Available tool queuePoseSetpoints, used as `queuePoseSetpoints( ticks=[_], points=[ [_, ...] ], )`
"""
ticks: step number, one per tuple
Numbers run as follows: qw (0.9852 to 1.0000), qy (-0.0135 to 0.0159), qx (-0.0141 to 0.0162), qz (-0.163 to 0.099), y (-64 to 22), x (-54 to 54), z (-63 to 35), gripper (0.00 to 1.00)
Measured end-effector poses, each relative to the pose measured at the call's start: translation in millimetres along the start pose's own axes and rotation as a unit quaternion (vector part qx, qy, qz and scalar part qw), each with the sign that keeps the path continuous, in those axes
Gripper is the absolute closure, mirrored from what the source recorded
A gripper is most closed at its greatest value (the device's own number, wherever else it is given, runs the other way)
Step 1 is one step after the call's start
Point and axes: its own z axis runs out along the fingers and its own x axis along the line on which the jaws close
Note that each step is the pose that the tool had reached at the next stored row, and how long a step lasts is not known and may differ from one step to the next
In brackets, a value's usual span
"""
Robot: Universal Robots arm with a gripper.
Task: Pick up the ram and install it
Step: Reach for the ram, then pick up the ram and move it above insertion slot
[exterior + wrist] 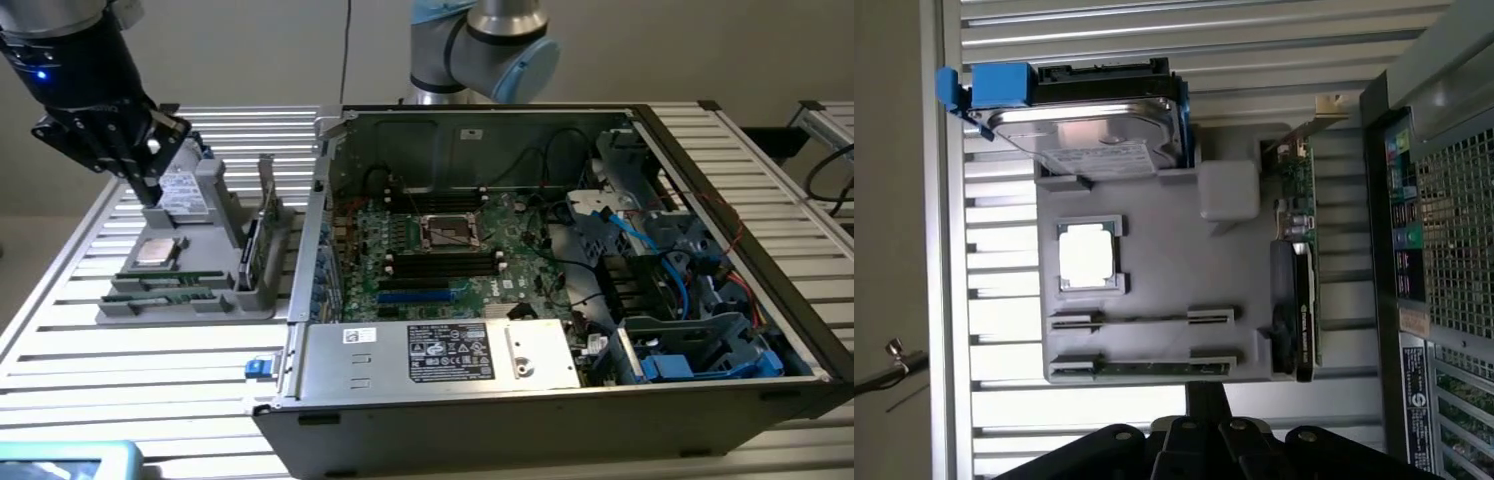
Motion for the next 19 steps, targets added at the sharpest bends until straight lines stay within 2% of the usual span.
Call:
queuePoseSetpoints(
  ticks=[6, 11, 13, 19],
  points=[
    [1.0000, 0.0008, 0.0025, -0.007, -1.6, 6.7, 1.2, 0.89],
    [0.9996, 0.0008, 0.0132, -0.026, -1.8, 8.7, 1.6, 0.89],
    [0.9993, 0.0009, 0.0161, -0.034, -1.9, 8.9, 1.7, 0.89],
    [0.9993, 0.0009, 0.0161, -0.034, -1.8, 8.9, 1.7, 0.89]
  ],
)
